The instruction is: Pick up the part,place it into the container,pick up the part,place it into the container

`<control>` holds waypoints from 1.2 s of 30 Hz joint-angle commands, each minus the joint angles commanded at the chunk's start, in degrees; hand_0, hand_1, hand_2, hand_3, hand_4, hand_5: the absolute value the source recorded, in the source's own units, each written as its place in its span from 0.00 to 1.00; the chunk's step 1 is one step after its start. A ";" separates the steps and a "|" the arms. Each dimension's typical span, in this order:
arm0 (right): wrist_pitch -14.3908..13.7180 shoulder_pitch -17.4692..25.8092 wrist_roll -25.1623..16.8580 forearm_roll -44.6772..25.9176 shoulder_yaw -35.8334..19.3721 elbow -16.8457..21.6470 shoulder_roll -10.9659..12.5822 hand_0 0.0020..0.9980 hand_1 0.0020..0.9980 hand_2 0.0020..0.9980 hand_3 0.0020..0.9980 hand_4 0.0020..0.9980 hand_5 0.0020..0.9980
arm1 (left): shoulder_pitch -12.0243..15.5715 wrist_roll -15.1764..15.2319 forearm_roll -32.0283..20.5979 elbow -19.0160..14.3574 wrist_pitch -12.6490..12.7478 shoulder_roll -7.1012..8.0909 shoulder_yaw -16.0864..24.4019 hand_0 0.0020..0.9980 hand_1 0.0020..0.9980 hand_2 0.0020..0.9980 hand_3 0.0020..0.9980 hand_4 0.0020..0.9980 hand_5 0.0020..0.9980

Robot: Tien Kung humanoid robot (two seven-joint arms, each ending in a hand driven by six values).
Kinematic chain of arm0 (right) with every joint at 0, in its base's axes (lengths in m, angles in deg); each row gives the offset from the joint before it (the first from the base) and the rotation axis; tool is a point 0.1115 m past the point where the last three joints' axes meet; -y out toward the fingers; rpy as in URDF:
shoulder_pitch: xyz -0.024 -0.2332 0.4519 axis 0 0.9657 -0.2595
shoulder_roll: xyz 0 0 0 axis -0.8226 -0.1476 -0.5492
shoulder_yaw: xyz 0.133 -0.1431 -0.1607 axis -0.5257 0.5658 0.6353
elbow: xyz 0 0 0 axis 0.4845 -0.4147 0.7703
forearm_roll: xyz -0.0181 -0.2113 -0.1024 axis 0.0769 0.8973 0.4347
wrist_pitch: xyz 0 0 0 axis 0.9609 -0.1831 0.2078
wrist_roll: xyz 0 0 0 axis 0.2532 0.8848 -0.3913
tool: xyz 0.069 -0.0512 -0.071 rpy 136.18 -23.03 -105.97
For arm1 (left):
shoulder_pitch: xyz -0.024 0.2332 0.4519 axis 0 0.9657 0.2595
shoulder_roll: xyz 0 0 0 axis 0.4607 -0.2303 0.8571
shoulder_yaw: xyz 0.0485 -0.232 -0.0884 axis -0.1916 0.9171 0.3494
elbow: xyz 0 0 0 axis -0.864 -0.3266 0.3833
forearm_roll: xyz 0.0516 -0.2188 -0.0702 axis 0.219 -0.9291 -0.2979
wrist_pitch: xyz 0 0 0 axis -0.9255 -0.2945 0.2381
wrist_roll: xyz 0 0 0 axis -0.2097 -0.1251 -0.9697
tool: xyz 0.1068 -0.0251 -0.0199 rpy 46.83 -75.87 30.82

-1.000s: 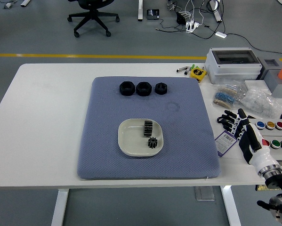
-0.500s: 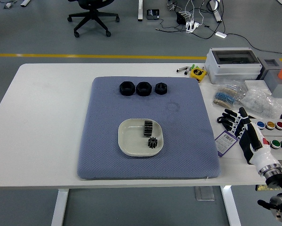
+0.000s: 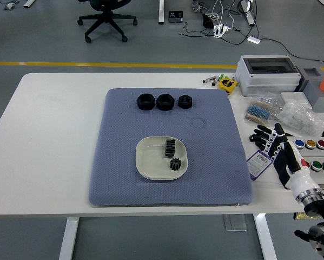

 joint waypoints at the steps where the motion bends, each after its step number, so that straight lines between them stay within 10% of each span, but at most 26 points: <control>1: -0.09 0.11 -0.03 -0.03 0.10 -0.02 0.04 0.86 0.79 0.81 0.78 1.00 1.00 | -0.04 0.01 -0.09 0.00 0.03 0.03 -0.20 0.75 0.70 0.67 0.58 0.64 0.62; 36: -0.45 0.28 -0.69 2.03 1.22 0.04 0.26 0.80 0.74 0.78 0.77 1.00 0.94 | -1.18 -0.42 3.37 -0.29 -1.19 1.05 -1.69 0.75 0.70 0.67 0.59 0.64 0.62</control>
